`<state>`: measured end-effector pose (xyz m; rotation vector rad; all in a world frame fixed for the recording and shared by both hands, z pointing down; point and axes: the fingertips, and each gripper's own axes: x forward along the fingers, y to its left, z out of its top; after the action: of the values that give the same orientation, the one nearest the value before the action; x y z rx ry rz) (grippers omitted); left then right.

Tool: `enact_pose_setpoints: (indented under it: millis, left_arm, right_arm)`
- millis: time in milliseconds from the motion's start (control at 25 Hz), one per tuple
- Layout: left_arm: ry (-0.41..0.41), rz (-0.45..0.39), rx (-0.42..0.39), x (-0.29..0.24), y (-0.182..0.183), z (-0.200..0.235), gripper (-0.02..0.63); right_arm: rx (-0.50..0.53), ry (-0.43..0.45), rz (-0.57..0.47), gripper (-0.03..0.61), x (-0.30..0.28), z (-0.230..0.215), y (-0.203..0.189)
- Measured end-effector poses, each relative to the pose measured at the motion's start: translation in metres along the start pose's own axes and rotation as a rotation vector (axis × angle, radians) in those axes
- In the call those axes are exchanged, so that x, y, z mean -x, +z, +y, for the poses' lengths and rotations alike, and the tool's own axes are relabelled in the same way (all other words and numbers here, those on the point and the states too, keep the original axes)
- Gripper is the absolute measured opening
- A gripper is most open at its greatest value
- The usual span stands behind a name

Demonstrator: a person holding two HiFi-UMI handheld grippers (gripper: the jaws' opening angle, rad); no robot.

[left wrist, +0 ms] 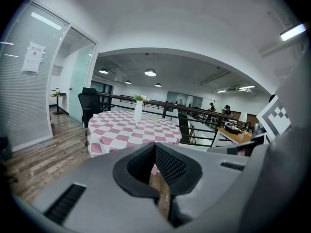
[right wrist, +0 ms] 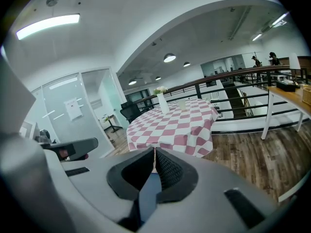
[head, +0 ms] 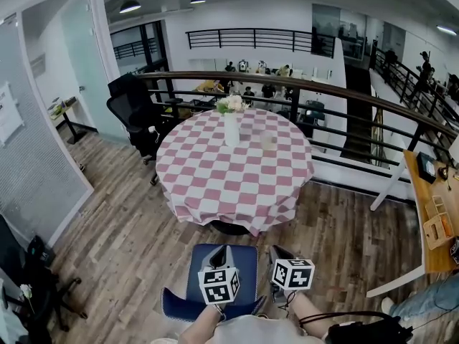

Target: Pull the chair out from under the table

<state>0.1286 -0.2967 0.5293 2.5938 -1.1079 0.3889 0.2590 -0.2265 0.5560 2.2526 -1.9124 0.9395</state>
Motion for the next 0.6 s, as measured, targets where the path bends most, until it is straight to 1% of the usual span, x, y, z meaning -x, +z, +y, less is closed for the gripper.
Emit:
enact_pose_setpoints:
  millis: [120, 280, 600]
  left_arm:
    - [0.001, 0.002, 0.002, -0.001, -0.0013, -0.0002, 0.0]
    - [0.0, 0.001, 0.007, -0.0021, -0.0015, 0.0002, 0.0]
    - [0.002, 0.006, 0.016, 0.0027, -0.0041, 0.0014, 0.0]
  right_arm:
    - [0.014, -0.006, -0.001, 0.026, -0.0001, -0.0001, 0.0004]
    - [0.069, -0.028, -0.006, 0.018, 0.0002, 0.0005, 0.0028]
    - [0.062, -0.043, -0.003, 0.018, 0.0042, 0.0025, -0.0008]
